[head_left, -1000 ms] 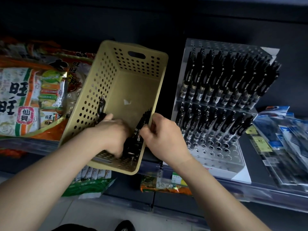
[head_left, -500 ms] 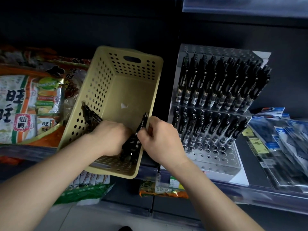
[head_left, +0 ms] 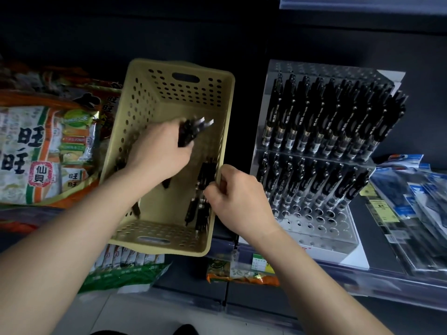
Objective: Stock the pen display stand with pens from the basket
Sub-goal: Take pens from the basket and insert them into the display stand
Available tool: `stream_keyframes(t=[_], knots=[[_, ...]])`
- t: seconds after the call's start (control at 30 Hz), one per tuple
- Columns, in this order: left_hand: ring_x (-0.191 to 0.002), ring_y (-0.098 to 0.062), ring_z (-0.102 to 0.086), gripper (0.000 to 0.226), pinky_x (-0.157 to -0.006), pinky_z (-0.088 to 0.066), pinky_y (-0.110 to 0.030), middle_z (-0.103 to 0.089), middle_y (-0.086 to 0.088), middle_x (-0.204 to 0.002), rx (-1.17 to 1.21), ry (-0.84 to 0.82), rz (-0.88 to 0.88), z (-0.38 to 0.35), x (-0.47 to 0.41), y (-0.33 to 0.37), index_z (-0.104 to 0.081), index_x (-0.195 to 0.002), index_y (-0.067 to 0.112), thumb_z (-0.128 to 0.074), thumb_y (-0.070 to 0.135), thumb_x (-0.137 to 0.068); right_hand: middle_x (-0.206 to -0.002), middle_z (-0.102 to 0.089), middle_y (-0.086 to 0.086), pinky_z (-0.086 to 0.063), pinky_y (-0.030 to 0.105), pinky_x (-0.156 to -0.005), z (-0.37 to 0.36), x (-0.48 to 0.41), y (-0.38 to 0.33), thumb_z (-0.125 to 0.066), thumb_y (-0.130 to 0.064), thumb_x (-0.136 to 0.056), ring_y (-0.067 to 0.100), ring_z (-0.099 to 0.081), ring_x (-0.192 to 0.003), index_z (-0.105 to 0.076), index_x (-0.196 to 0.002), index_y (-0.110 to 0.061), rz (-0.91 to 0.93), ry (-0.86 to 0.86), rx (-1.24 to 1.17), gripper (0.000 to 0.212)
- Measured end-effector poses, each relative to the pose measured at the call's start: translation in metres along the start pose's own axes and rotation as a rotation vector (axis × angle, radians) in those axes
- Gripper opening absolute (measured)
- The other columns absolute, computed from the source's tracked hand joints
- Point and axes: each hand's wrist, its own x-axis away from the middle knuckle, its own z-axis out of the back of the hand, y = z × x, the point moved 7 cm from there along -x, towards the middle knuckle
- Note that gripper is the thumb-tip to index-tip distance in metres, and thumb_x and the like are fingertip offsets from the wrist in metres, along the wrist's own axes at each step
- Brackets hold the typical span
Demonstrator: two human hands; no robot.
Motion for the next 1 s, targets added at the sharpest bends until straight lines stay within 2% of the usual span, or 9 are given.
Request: stream_keyframes(t=[0.1,0.17,0.27,0.43,0.57,0.7,0.83,0.93,1.0], knots=[[-0.065,-0.018,-0.063,0.004,-0.066,-0.051,-0.032,-0.065,0.000,-0.074,0.432,0.055,0.137,0.004,0.000,0.000,-0.063,-0.089,0.022,-0.059,0.023,-0.090,-0.052,-0.038,-0.004,-0.025,0.023,-0.041,-0.002,-0.001,0.000,-0.054,-0.023,-0.087,0.015,-0.038,-0.048,-0.029,-0.061,-0.022,-0.004,0.000,-0.012,0.036],[-0.059,-0.013,-0.060,0.009,-0.066,-0.052,-0.031,-0.063,0.003,-0.072,0.754,0.082,0.261,0.003,0.001,-0.006,-0.062,-0.082,0.022,-0.060,0.016,-0.090,-0.053,-0.042,-0.003,-0.028,0.023,-0.042,-0.003,-0.003,0.001,-0.054,-0.024,-0.087,0.018,-0.044,-0.050,-0.031,-0.061,-0.022,-0.015,0.009,-0.020,0.034],[-0.060,-0.013,-0.060,0.006,-0.070,-0.052,-0.033,-0.064,0.002,-0.068,1.182,0.128,0.410,0.002,0.005,-0.019,-0.064,-0.085,0.015,-0.061,0.011,-0.089,-0.057,-0.048,0.001,-0.036,0.032,-0.049,-0.004,-0.006,0.005,-0.052,-0.027,-0.089,0.028,-0.053,-0.058,-0.033,-0.066,-0.019,-0.037,0.043,-0.041,0.031],[-0.069,-0.015,-0.063,0.011,-0.074,-0.050,-0.032,-0.067,0.002,-0.075,1.666,0.082,0.488,-0.006,0.004,-0.024,-0.062,-0.094,0.017,-0.052,0.014,-0.093,-0.061,-0.047,-0.005,-0.030,0.033,-0.052,-0.010,-0.009,0.004,-0.043,-0.034,-0.097,0.022,-0.044,-0.054,-0.038,-0.089,-0.016,-0.010,0.083,0.024,0.020],[-0.068,-0.013,-0.063,0.009,-0.082,-0.048,-0.033,-0.065,0.004,-0.071,1.802,0.156,0.552,-0.005,0.009,-0.022,-0.060,-0.093,0.017,-0.051,0.016,-0.094,-0.073,-0.054,-0.002,-0.030,0.032,-0.055,-0.017,-0.010,0.008,-0.044,-0.034,-0.096,0.024,-0.051,-0.063,-0.042,-0.106,-0.011,-0.045,0.054,0.028,0.025],[-0.063,-0.012,-0.062,0.009,-0.077,-0.049,-0.031,-0.063,0.004,-0.068,1.827,0.169,0.561,-0.005,0.011,-0.020,-0.059,-0.087,0.017,-0.053,0.017,-0.094,-0.086,-0.064,0.005,-0.035,0.030,-0.060,-0.019,-0.012,0.012,-0.047,-0.033,-0.095,0.028,-0.062,-0.080,-0.050,-0.115,-0.009,-0.095,0.045,0.005,0.031],[-0.063,-0.012,-0.060,0.011,-0.074,-0.049,-0.030,-0.062,0.004,-0.069,1.873,0.119,0.488,-0.001,0.014,-0.010,-0.058,-0.087,0.018,-0.050,0.014,-0.095,-0.080,-0.059,0.001,-0.036,0.030,-0.060,-0.017,-0.010,0.014,-0.049,-0.036,-0.093,0.029,-0.062,-0.080,-0.051,-0.111,-0.011,-0.110,0.030,0.014,0.031],[-0.061,-0.012,-0.058,0.009,-0.065,-0.048,-0.027,-0.061,0.003,-0.070,1.904,0.078,0.454,0.001,0.021,0.000,-0.059,-0.092,0.016,-0.051,0.013,-0.094,-0.095,-0.063,0.003,-0.042,0.031,-0.062,-0.011,-0.002,0.006,-0.053,-0.036,-0.090,0.028,-0.061,-0.083,-0.048,-0.119,-0.016,-0.064,0.046,0.079,0.036],[-0.059,-0.010,-0.055,0.009,-0.060,-0.046,-0.024,-0.059,0.004,-0.070,1.917,0.047,0.431,0.001,0.026,0.009,-0.059,-0.095,0.016,-0.051,0.014,-0.094,-0.108,-0.062,0.004,-0.047,0.031,-0.069,-0.003,0.005,-0.003,-0.055,-0.027,-0.084,0.026,-0.061,-0.091,-0.043,-0.131,-0.019,0.008,0.076,0.067,0.049]])
